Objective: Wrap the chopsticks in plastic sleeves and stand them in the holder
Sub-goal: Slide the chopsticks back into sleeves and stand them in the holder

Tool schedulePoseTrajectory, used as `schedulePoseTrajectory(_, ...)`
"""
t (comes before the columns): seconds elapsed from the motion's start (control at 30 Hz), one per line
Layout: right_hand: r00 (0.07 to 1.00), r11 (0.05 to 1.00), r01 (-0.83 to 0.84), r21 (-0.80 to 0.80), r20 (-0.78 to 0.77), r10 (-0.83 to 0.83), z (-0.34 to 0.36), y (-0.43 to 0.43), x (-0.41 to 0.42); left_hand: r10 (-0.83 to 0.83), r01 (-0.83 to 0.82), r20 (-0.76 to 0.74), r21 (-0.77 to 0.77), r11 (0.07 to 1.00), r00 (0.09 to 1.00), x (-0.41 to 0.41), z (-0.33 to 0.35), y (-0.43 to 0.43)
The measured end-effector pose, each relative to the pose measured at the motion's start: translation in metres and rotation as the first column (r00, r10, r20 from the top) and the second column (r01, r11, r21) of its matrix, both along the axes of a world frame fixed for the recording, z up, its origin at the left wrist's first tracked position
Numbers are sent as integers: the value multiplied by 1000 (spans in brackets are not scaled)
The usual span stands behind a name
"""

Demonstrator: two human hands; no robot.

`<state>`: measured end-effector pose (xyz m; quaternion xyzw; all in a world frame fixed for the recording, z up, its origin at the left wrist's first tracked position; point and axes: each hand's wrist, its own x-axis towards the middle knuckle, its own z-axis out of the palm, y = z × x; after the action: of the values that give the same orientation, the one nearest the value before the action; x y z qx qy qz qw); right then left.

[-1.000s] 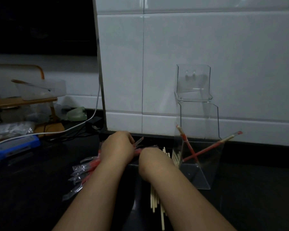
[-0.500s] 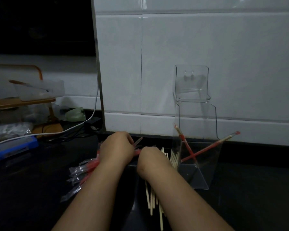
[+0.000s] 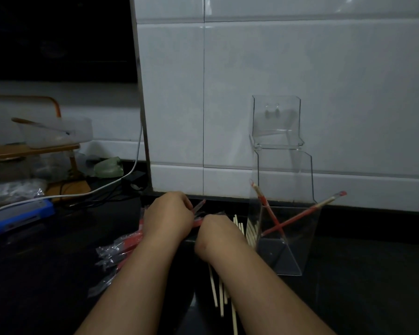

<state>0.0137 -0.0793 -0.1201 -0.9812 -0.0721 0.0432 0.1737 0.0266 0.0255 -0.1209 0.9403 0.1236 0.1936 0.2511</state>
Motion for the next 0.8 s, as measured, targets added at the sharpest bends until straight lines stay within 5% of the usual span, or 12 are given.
schedulePoseTrajectory(0.4,996,996,80,29,-39,-79,-2,-1,7,26,-10,52,-296,955,998,3,3,2)
schedulePoseTrajectory(0.57,986,973,102,208,109,-126,6,-6,4,18,54,111,-613,788,994,4,5,5)
schedulePoseTrajectory(0.8,986,906,40,420,128,-104,19,-11,-5,40,48,129,-617,785,991,0,9,2)
